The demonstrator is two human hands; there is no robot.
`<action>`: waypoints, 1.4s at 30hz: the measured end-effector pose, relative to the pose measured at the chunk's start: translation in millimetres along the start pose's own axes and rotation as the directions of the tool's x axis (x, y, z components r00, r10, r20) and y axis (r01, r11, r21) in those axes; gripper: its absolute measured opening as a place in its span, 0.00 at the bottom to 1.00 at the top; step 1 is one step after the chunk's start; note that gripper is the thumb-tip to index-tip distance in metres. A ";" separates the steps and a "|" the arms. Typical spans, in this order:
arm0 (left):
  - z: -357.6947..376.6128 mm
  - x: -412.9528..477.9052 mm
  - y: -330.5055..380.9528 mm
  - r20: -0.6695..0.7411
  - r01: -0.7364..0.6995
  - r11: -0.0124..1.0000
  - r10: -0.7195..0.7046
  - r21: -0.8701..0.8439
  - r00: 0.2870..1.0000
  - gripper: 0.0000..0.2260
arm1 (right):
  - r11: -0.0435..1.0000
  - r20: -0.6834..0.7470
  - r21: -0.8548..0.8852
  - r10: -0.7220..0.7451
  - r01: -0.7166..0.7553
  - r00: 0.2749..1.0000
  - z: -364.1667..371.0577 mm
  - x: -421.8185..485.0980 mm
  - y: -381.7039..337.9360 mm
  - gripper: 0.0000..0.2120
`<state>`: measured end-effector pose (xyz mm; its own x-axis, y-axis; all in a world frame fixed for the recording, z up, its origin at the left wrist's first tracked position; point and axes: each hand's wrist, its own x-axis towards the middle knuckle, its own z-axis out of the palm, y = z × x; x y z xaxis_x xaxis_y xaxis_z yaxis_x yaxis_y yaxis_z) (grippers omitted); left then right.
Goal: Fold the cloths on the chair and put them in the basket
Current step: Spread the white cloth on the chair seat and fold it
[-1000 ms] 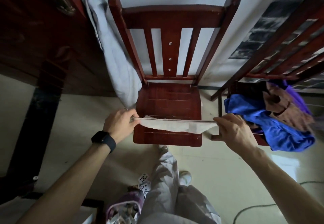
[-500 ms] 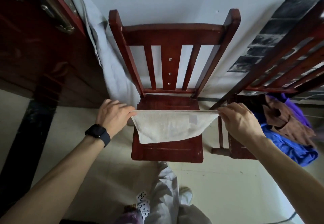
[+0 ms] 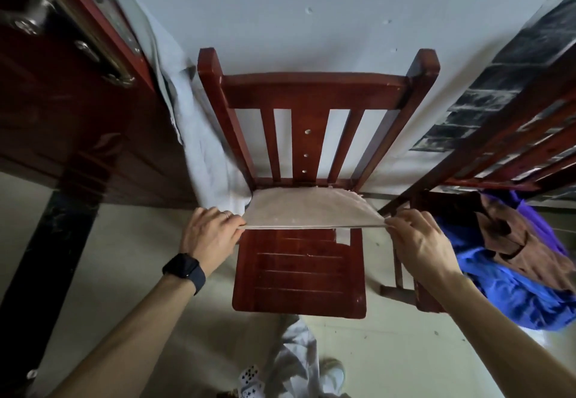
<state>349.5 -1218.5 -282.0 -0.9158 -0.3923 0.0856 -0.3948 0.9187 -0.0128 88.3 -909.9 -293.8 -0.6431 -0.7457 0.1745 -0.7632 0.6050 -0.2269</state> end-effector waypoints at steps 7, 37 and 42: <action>76.7 -88.9 38.6 0.353 0.073 0.995 -0.042 -0.074 0.935 0.08 | 0.986 0.333 0.060 0.128 -0.157 0.934 76.9 -112.1 1.8 0.10; 239.8 0.3 1.7 0.706 0.845 0.188 -0.476 -0.501 0.524 0.05 | 0.474 0.561 0.198 0.663 -0.858 0.496 229.7 -22.4 10.4 0.13; 259.9 8.1 2.4 0.678 0.847 0.255 -0.512 -0.467 0.528 0.08 | 0.485 0.538 0.217 0.665 -0.847 0.518 240.3 -16.0 11.0 0.12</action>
<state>321.9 -1231.4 -540.2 -0.3311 -0.7078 -0.6240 -0.8418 -0.0771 0.5342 105.5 -958.4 -529.3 -0.8067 -0.1341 -0.5755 0.1886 0.8645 -0.4659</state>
